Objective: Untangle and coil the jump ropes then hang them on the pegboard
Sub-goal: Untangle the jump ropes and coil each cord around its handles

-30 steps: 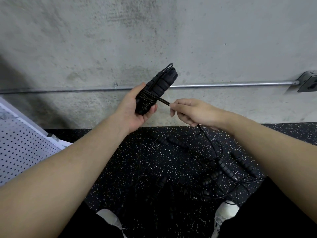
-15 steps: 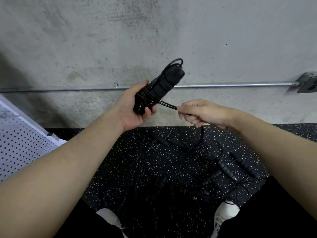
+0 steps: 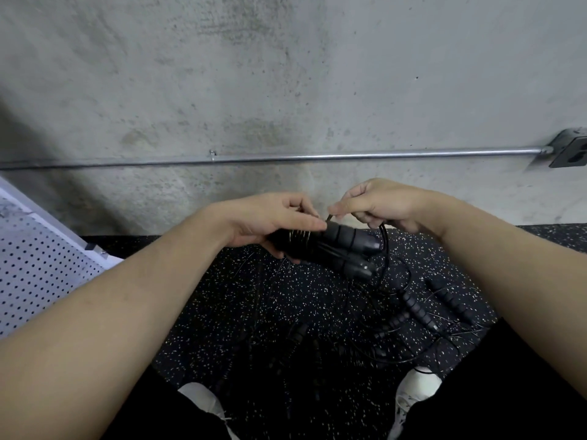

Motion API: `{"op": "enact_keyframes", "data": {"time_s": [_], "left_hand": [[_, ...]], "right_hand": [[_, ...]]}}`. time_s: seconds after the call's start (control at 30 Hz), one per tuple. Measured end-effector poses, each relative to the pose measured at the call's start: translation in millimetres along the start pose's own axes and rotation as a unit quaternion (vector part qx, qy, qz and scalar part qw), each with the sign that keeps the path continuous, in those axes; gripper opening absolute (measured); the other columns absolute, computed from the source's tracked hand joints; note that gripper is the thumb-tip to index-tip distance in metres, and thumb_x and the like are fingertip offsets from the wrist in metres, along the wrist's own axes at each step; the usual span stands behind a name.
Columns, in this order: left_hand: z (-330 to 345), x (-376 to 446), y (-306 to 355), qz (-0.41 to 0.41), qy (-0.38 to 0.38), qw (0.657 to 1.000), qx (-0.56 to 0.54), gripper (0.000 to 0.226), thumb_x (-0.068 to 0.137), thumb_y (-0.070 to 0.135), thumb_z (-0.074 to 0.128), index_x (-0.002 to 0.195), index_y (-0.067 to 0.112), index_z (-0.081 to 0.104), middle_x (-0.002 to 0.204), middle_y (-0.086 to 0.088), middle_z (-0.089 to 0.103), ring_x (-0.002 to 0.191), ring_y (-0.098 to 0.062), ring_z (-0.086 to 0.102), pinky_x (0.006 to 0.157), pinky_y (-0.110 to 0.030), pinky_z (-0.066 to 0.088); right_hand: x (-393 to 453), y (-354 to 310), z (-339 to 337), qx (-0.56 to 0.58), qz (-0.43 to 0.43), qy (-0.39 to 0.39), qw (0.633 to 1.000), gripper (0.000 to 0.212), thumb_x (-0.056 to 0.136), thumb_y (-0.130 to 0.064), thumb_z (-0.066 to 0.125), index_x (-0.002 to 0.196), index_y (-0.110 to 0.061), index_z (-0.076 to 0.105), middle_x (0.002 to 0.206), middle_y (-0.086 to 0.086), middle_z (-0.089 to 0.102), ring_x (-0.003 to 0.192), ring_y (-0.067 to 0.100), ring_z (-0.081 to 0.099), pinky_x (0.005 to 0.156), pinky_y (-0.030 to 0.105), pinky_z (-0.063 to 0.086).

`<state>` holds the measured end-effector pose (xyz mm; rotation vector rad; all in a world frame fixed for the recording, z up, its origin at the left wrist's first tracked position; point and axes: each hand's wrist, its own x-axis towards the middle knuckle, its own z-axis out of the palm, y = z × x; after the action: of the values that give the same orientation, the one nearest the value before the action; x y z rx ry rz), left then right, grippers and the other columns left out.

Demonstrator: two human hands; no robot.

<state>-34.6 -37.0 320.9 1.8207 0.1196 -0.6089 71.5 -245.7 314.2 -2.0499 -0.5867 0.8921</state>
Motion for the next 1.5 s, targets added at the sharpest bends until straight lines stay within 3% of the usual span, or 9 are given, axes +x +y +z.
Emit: {"op": "enact_keyframes", "data": {"time_s": [0.2,0.37,0.53,0.7,0.9,1.13,1.27,1.4,1.5], "left_hand": [[11,9,-4,-0.036,-0.003,0.992,0.124,0.057,0.087,0.036,0.079,0.137,0.039,0.052,0.114,-0.014,0.071,0.086,-0.031,0.077,0.065,-0.039,0.064],[14,13,-9,-0.008,0.054,0.988,0.142,0.025,0.09,0.04,0.075,0.112,0.042,0.065,0.114,0.0,0.066,0.092,-0.018,0.073,0.073,-0.041,0.065],[12,27,-22,0.041,0.19,0.966,0.169,0.02,0.093,0.048,0.068,0.111,0.052,0.061,0.11,0.015,0.065,0.09,-0.018,0.073,0.067,-0.041,0.065],[16,34,-23,0.083,0.265,0.955,0.107,0.018,0.098,0.043,0.062,0.109,0.057,0.067,0.1,0.027,0.062,0.086,-0.015,0.072,0.065,-0.039,0.065],[16,36,-17,0.075,0.278,0.953,-0.094,0.024,0.101,0.036,0.062,0.124,0.039,0.07,0.118,0.007,0.065,0.099,-0.014,0.068,0.074,-0.038,0.065],[19,37,-13,0.063,0.25,0.911,-0.323,0.015,0.097,0.034,0.07,0.108,0.023,0.07,0.105,-0.013,0.074,0.093,-0.028,0.069,0.08,-0.044,0.061],[19,38,-10,0.08,0.245,0.889,-0.379,0.018,0.099,0.032,0.066,0.112,0.02,0.067,0.108,-0.014,0.073,0.092,-0.028,0.07,0.078,-0.042,0.061],[21,30,-3,0.068,0.221,0.871,-0.433,0.029,0.101,0.033,0.062,0.117,0.01,0.068,0.102,-0.014,0.074,0.088,-0.028,0.07,0.081,-0.04,0.062],[18,24,-1,0.047,0.179,0.877,-0.443,0.035,0.101,0.04,0.059,0.107,0.009,0.072,0.099,-0.014,0.076,0.083,-0.029,0.072,0.077,-0.037,0.062]], "right_hand": [[2,-3,9,-0.063,0.0,-0.018,0.998,0.045,0.08,-0.059,0.073,0.054,-0.025,0.061,0.055,-0.001,0.044,0.052,0.013,0.04,0.073,0.032,0.044],[0,-6,10,-0.01,-0.018,0.007,1.0,0.023,0.089,-0.04,0.073,0.081,-0.02,0.08,0.055,-0.003,0.043,0.047,0.011,0.034,0.056,0.024,0.037],[4,-11,22,-0.052,-0.001,0.113,0.992,0.035,0.099,-0.053,0.054,0.096,-0.024,0.074,0.065,-0.007,0.055,0.051,0.01,0.044,0.047,0.023,0.036],[7,-11,25,-0.062,0.069,0.071,0.993,0.063,0.105,-0.055,0.033,0.094,-0.009,0.074,0.057,-0.004,0.046,0.05,0.015,0.04,0.049,0.025,0.036],[4,-18,27,0.072,-0.007,0.041,0.997,0.036,0.108,-0.041,0.041,0.086,-0.016,0.055,0.056,-0.005,0.036,0.045,0.007,0.03,0.044,0.023,0.022],[5,-17,30,0.111,0.011,0.026,0.993,0.037,0.106,-0.047,0.042,0.093,-0.016,0.058,0.055,-0.009,0.033,0.047,0.008,0.025,0.044,0.021,0.019],[7,-19,29,0.1,0.019,0.048,0.994,0.044,0.103,-0.055,0.045,0.094,-0.013,0.057,0.052,-0.009,0.032,0.046,0.008,0.024,0.042,0.021,0.02],[7,-17,27,0.1,0.023,0.05,0.993,0.052,0.096,-0.066,0.05,0.121,-0.02,0.056,0.053,-0.009,0.029,0.045,0.008,0.021,0.039,0.02,0.019],[6,-15,25,0.121,-0.038,0.088,0.988,0.037,0.092,-0.059,0.062,0.112,-0.028,0.063,0.053,-0.008,0.036,0.046,0.009,0.027,0.04,0.022,0.022]]}}
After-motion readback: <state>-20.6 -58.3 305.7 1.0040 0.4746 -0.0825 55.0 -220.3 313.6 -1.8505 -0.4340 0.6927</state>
